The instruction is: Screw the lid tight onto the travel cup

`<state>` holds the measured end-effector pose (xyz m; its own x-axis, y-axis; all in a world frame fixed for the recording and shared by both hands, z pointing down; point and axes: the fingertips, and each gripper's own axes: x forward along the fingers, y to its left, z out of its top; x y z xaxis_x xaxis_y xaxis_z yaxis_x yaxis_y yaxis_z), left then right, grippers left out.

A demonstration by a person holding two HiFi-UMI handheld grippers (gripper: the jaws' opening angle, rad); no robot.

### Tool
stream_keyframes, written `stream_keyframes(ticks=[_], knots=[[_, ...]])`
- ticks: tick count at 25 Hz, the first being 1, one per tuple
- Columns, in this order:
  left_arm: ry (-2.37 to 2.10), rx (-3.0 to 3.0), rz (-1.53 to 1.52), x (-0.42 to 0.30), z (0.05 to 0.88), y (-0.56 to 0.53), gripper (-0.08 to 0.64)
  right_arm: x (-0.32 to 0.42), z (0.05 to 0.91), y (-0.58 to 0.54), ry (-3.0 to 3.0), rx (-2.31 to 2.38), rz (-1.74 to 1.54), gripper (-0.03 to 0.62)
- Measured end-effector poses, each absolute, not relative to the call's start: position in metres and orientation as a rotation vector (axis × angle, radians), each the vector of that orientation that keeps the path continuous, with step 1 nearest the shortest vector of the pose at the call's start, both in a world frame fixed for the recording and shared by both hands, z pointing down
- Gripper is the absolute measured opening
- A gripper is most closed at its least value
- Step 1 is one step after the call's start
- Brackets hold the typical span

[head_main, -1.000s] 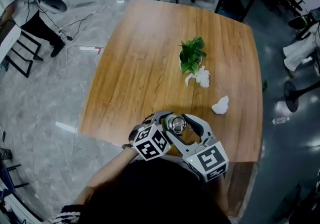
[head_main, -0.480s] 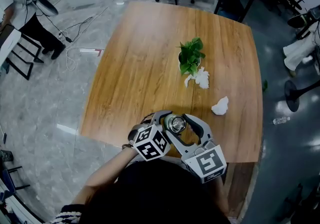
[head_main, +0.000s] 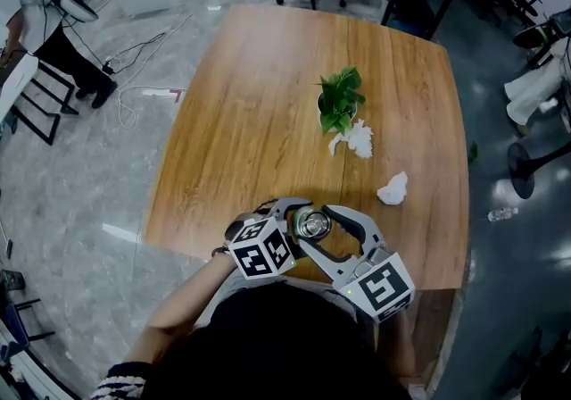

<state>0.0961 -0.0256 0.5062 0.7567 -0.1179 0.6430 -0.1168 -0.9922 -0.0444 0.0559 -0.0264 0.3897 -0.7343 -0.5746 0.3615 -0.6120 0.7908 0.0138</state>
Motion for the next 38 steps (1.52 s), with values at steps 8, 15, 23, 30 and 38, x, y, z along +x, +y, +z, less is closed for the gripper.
stream_keyframes(ticks=[8, 15, 23, 30, 38], knots=[[0.242, -2.977, -1.056, 0.095, 0.502, -0.024, 0.382, 0.057, 0.382, -0.021, -2.703, 0.908, 0.29, 0.267], [0.263, -2.978, -1.068, 0.098, 0.503, -0.026, 0.383, 0.059, 0.392, -0.025, -2.633, 0.958, 0.176, 0.256], [0.363, -2.984, -1.047, 0.097, 0.502, -0.031, 0.383, 0.065, 0.391, -0.026, -2.661, 1.015, 0.351, 0.256], [0.018, -2.976, -1.033, 0.098, 0.499, -0.013, 0.383, 0.055, 0.393, -0.018, -2.69, 0.839, 0.288, 0.259], [0.4, -3.002, -1.072, 0.097, 0.503, -0.036, 0.383, 0.057, 0.395, -0.032, -2.628, 1.134, 0.32, 0.259]])
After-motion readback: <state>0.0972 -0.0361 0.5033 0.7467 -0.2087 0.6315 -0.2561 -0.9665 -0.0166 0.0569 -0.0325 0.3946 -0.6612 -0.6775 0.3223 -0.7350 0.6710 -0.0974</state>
